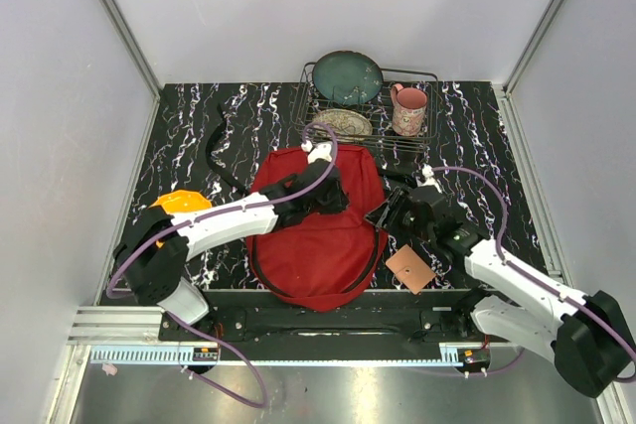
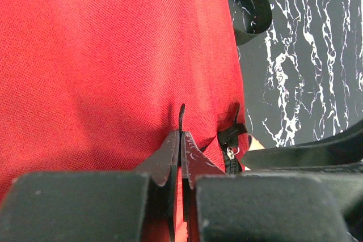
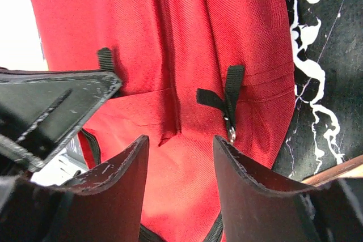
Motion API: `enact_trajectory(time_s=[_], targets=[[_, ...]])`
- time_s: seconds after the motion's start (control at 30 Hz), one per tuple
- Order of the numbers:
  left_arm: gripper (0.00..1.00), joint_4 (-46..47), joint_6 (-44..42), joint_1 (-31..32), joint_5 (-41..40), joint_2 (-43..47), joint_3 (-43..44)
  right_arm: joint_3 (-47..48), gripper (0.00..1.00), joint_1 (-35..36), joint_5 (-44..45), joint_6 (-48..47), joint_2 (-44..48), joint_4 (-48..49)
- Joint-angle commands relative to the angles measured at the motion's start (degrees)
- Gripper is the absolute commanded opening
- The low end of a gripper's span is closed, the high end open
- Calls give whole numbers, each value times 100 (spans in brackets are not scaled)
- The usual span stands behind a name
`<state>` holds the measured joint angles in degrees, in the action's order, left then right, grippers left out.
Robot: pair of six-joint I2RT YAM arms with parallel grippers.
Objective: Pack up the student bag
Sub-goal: Unzip the student bag at the center of the board.
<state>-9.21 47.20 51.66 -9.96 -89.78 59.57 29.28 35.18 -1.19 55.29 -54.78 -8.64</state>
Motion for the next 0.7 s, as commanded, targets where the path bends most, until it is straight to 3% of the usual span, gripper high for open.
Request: enact_trajectory(time_s=[0.0, 0.67], targets=[[0, 201, -44, -16, -296, 425, -103, 306, 54, -11, -215, -158, -295, 302], [0, 174, 8, -33, -446, 734, -341, 746, 54, -11, -523, -361, -1350, 812]])
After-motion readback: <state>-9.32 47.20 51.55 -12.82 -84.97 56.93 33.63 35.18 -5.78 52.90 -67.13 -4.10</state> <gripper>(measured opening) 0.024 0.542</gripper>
